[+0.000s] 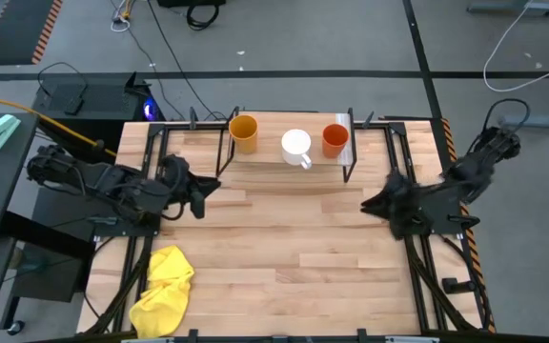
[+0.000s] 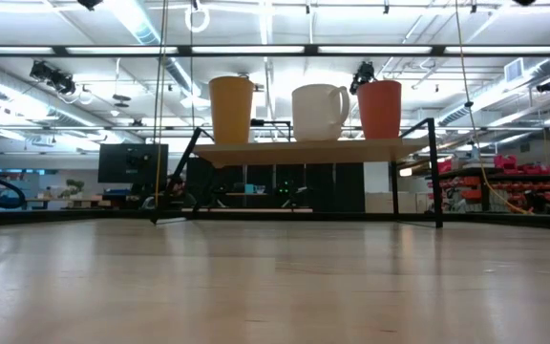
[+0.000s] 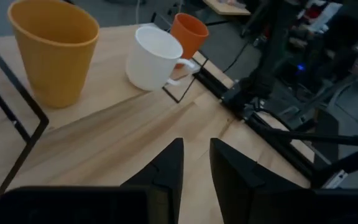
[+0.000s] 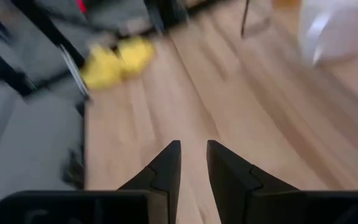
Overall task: Stack small to large cups/mugs on shelf
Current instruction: Return to Home Position
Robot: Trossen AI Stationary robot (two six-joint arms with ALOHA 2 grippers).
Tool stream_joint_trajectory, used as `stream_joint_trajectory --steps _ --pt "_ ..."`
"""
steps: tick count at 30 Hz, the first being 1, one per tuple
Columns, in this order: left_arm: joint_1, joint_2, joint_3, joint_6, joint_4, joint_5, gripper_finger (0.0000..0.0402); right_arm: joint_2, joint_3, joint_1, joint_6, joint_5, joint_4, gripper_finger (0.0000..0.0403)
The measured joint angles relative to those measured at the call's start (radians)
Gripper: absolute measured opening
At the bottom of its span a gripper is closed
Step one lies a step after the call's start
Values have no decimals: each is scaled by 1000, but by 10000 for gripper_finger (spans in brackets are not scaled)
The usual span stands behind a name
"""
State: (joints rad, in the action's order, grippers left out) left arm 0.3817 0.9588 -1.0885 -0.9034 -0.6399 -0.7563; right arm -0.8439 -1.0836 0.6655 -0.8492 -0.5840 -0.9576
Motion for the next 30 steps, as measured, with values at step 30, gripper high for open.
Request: stream_joint_trajectory --steps 30 --pt "-58 -470 477 509 700 305 89 405 399 164 254 -223 602 86"
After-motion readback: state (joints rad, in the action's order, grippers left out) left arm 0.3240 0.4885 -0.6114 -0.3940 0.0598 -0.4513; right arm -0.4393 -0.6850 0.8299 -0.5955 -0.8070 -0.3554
